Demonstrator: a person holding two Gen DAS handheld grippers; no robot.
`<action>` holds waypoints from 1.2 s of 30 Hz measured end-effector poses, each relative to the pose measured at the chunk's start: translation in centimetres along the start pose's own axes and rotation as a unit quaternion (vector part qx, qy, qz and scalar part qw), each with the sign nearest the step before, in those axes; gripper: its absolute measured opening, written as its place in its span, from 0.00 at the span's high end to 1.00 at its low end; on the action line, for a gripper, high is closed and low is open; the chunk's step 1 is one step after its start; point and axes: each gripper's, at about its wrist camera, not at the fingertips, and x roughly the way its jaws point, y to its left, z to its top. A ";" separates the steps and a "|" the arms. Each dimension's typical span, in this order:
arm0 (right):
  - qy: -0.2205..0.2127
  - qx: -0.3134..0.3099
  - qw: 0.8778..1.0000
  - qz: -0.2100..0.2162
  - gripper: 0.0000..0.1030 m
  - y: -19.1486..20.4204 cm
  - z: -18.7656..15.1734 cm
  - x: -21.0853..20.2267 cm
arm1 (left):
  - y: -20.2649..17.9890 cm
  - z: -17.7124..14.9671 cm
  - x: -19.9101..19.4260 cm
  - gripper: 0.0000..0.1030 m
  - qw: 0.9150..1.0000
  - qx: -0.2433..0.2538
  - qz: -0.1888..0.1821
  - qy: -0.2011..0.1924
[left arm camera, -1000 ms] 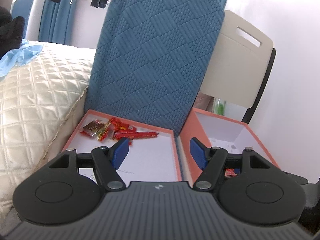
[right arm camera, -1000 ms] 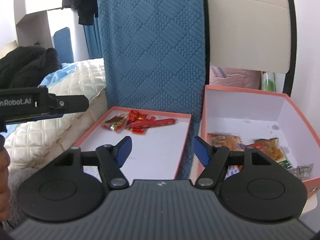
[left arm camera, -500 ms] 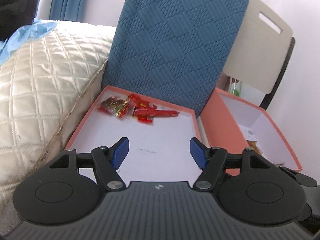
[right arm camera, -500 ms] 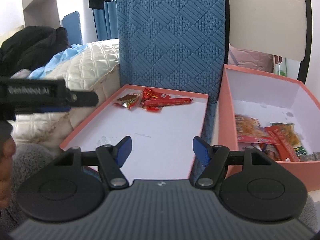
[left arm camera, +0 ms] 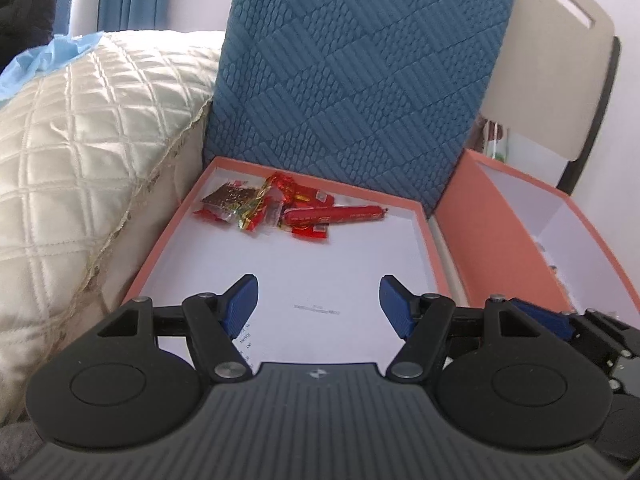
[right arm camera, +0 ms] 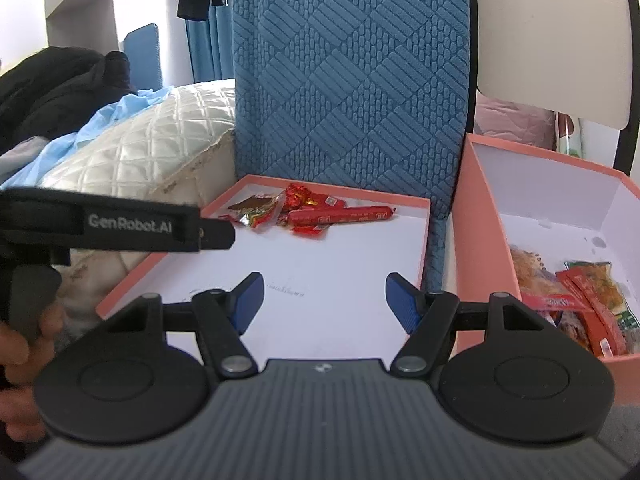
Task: Organize snacks
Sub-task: 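Move both open tools back to the tray with the red sausage stick, then close the right gripper on the long red sausage stick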
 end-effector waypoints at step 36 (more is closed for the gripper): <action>0.076 0.128 0.989 0.014 0.33 -5.5 7.6 17.1 | 2.5 4.8 16.1 0.30 0.995 0.004 0.041 0.086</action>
